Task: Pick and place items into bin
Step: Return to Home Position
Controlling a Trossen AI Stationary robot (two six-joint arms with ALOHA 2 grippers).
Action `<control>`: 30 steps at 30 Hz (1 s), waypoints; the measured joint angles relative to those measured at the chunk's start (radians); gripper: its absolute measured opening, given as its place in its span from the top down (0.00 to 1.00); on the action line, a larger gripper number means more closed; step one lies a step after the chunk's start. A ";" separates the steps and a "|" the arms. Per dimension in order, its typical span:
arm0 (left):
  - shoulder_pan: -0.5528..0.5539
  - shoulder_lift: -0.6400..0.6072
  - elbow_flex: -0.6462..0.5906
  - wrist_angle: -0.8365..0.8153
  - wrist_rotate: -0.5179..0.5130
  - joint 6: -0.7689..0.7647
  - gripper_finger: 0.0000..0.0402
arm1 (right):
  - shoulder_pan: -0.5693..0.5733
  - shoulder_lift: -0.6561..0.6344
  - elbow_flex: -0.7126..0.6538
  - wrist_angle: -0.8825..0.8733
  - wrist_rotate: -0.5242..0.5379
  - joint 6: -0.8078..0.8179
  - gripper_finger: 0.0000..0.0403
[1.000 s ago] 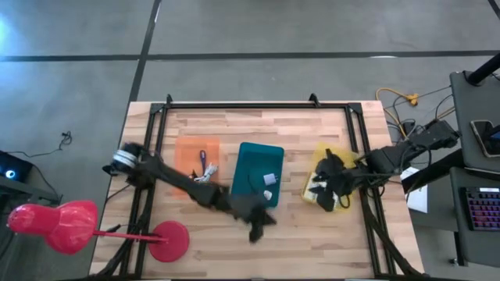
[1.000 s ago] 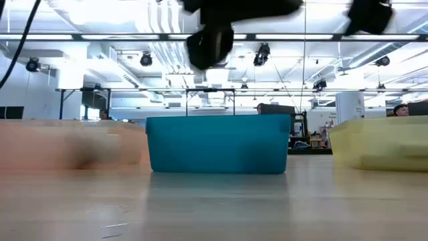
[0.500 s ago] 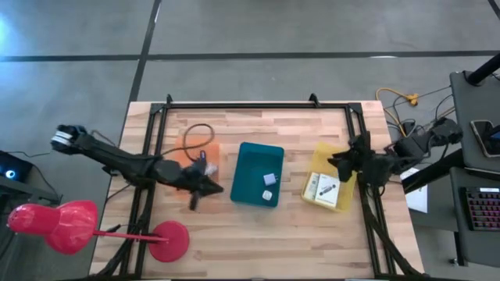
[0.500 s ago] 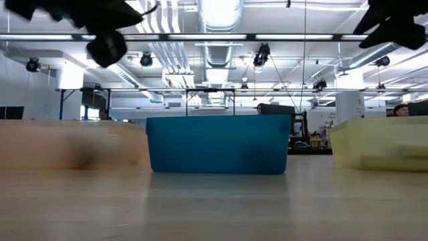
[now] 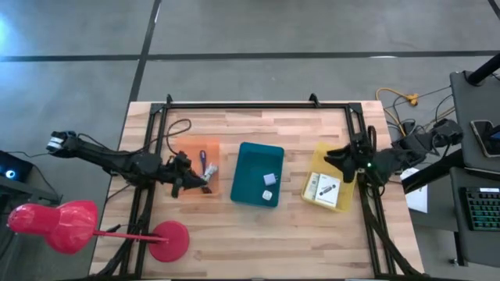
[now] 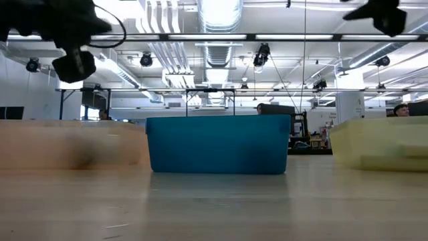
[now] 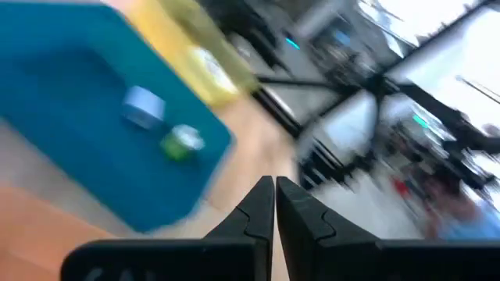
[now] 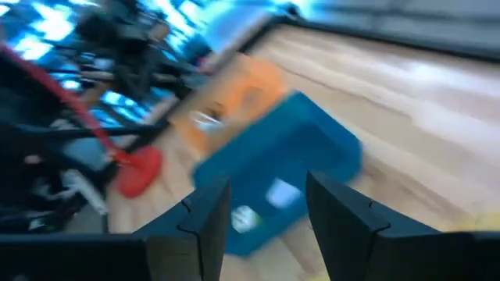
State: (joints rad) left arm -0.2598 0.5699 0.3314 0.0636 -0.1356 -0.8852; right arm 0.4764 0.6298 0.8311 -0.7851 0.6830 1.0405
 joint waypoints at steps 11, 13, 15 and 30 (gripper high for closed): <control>0.127 -0.074 -0.040 0.184 0.116 0.377 1.00 | -0.028 -0.332 -0.366 0.594 -0.171 -0.476 0.62; 0.152 -0.112 -0.073 0.198 0.174 0.386 1.00 | -0.028 -0.418 -0.403 0.598 -0.170 -0.519 0.62; 0.160 -0.146 -0.106 0.202 0.207 0.379 1.00 | -0.028 -0.489 -0.431 0.613 -0.193 -0.564 0.62; 0.161 -0.456 -0.323 0.177 0.184 0.402 1.00 | -0.033 -0.630 -0.643 0.724 -0.218 -0.597 0.62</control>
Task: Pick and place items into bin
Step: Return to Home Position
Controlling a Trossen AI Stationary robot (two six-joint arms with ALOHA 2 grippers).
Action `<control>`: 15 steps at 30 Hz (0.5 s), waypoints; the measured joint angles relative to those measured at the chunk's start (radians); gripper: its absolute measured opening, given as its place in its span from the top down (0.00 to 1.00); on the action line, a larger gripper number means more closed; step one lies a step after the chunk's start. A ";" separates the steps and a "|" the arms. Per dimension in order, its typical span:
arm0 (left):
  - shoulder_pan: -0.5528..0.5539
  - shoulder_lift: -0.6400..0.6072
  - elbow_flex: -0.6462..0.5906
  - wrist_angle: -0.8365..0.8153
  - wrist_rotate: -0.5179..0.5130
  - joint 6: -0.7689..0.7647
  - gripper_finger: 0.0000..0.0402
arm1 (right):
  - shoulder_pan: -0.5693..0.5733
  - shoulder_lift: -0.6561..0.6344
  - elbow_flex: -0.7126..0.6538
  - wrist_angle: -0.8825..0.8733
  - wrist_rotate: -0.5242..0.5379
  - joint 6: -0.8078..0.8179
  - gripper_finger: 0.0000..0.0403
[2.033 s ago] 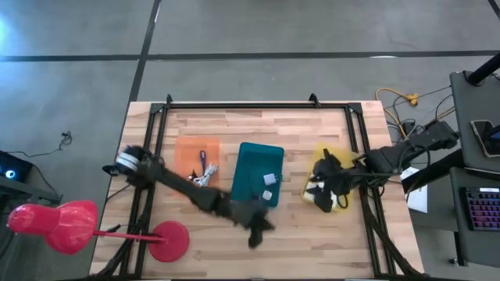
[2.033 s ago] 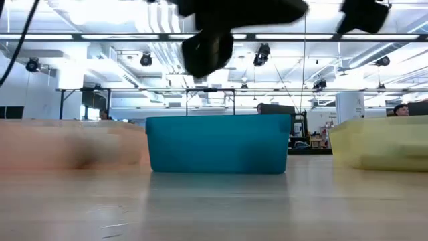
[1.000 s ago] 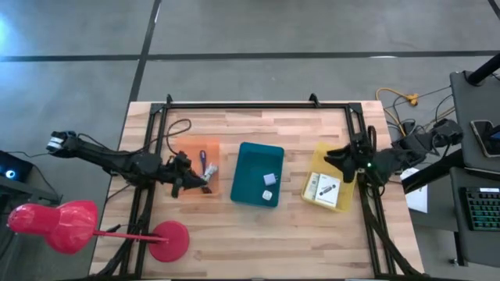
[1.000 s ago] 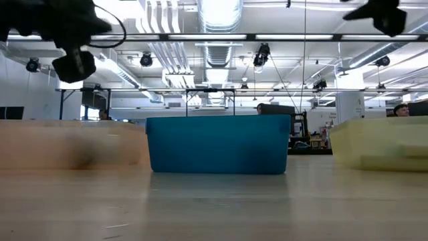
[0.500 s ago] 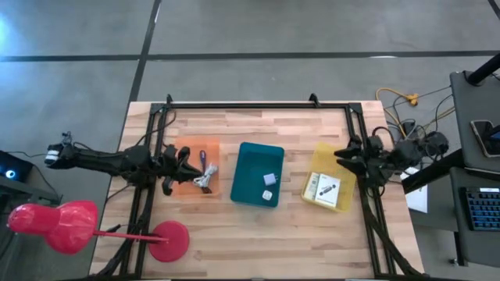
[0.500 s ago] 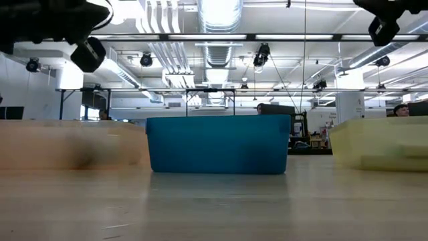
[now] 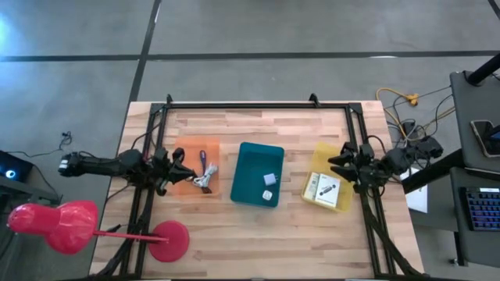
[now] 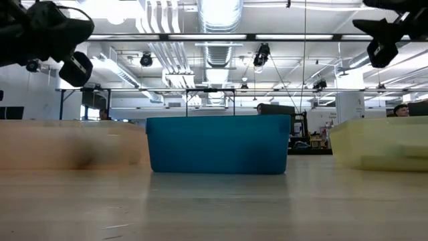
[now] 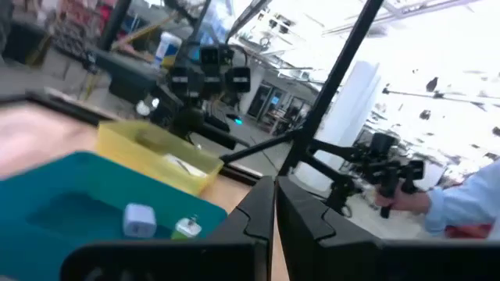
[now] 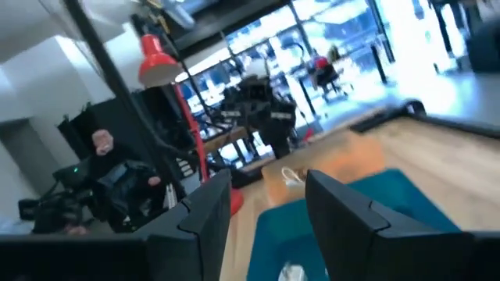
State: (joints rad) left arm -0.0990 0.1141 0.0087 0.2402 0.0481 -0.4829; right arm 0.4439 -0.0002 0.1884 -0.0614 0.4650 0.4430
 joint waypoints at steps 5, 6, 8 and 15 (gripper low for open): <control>0.001 -0.046 0.000 -0.039 -0.012 0.051 1.00 | 0.000 0.000 -0.027 0.062 0.006 -0.130 0.61; 0.001 -0.053 -0.001 -0.047 -0.016 0.051 1.00 | 0.000 0.000 -0.030 0.061 0.008 -0.149 0.61; 0.001 -0.061 -0.001 -0.050 -0.028 0.051 1.00 | 0.000 0.000 -0.030 0.068 0.006 -0.181 0.62; 0.001 -0.052 -0.001 -0.083 -0.031 0.046 1.00 | -0.028 0.000 -0.088 0.140 -0.004 -0.267 0.64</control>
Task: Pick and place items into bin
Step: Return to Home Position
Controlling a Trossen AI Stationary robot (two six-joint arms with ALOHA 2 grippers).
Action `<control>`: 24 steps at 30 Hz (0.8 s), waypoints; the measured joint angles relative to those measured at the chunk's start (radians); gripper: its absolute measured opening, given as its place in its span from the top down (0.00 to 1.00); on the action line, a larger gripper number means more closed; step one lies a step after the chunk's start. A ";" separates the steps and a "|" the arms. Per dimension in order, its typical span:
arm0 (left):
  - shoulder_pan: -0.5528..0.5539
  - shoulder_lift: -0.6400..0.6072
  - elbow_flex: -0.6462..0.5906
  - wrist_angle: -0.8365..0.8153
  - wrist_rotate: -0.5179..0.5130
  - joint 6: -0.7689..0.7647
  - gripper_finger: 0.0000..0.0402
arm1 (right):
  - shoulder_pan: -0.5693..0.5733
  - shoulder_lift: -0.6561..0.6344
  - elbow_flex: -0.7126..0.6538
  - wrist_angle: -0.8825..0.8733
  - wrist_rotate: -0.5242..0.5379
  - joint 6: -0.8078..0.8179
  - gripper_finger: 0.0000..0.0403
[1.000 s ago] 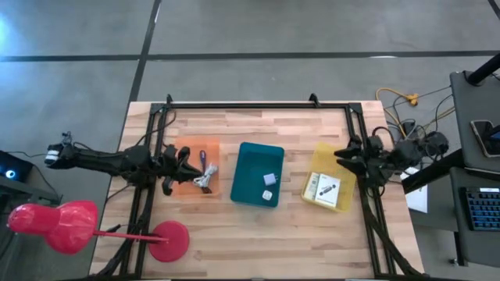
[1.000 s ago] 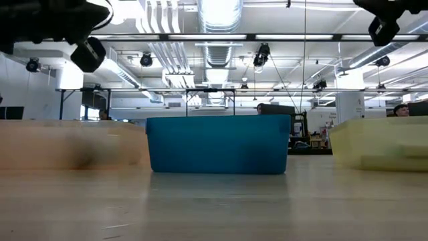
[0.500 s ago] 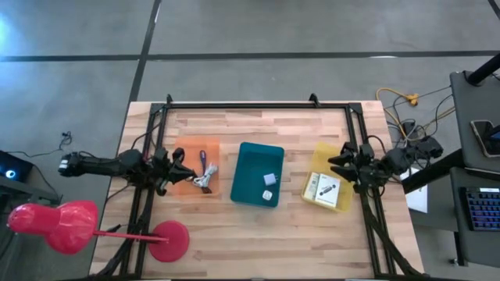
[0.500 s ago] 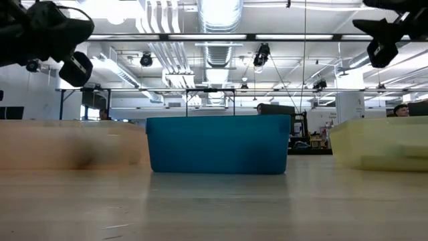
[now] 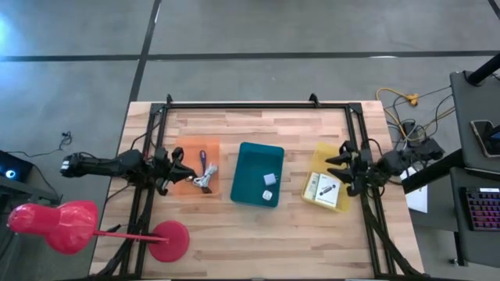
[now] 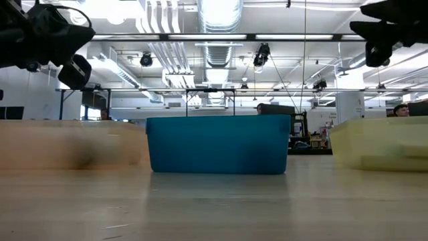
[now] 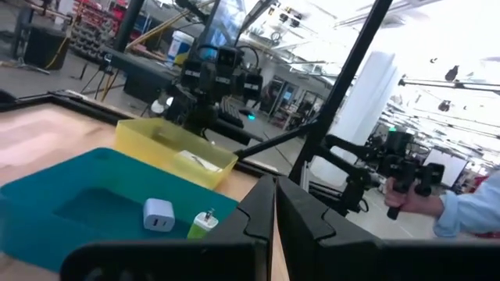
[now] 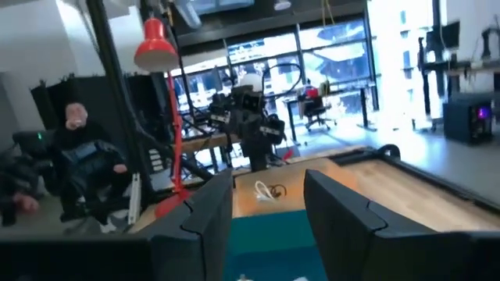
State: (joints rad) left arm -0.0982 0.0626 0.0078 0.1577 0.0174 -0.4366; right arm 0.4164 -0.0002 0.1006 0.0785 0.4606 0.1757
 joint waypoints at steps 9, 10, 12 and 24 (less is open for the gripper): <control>0.000 0.022 -0.001 0.003 0.000 -0.001 1.00 | -0.097 0.007 -0.092 0.019 -0.072 -0.078 0.63; 0.000 0.022 -0.001 0.004 0.000 -0.001 1.00 | -0.117 0.008 -0.092 0.023 -0.076 -0.090 0.63; 0.000 0.022 -0.001 0.006 0.000 -0.001 1.00 | -0.167 0.006 -0.092 0.033 -0.103 -0.113 0.63; 0.000 0.022 -0.002 0.005 0.001 0.002 1.00 | -0.578 0.036 -0.091 -0.041 -0.646 0.045 0.64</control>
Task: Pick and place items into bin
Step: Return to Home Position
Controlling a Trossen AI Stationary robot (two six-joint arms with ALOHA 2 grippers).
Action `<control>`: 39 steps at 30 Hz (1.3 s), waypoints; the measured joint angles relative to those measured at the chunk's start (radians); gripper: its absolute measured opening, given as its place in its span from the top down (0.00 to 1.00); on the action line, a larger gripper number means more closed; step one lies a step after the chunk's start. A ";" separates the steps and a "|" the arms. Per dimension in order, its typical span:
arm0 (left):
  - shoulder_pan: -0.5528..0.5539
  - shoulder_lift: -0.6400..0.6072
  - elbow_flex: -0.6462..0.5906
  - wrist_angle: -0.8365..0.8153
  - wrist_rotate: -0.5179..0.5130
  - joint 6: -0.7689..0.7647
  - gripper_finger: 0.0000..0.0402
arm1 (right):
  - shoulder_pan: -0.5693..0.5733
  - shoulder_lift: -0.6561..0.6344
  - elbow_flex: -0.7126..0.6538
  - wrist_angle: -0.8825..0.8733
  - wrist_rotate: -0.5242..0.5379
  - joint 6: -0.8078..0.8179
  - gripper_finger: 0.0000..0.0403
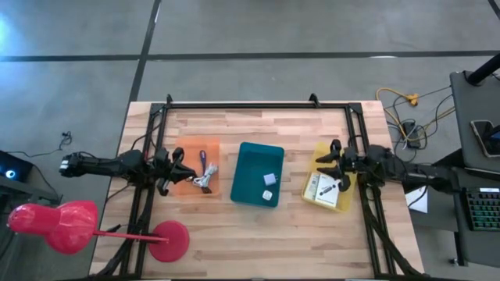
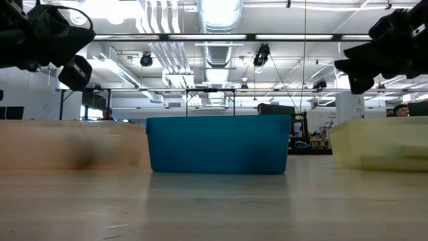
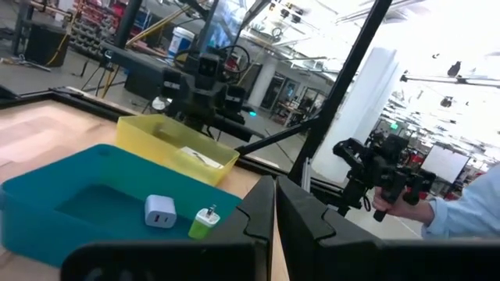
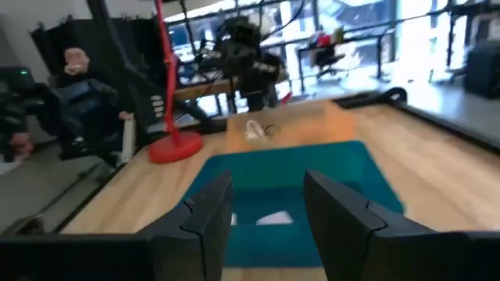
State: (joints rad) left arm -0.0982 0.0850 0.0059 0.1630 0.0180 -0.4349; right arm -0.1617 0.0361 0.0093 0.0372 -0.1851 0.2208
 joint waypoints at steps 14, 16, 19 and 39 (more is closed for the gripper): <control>0.000 0.100 0.000 -0.001 -0.003 0.025 1.00 | 0.020 0.048 0.000 -0.019 0.149 0.063 0.64; 0.000 0.116 0.000 0.002 -0.003 0.024 1.00 | 0.019 0.049 0.000 -0.019 0.163 0.062 0.64; 0.000 0.134 0.000 0.003 -0.003 0.024 1.00 | 0.019 0.052 0.000 -0.019 0.163 0.061 0.64; 0.000 0.220 0.000 0.002 -0.004 0.024 1.00 | 0.019 0.053 0.000 -0.019 0.162 0.060 0.65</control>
State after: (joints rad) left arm -0.0986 0.3046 0.0055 0.1654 0.0138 -0.4110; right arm -0.1425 0.0891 0.0093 0.0185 -0.0231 0.2806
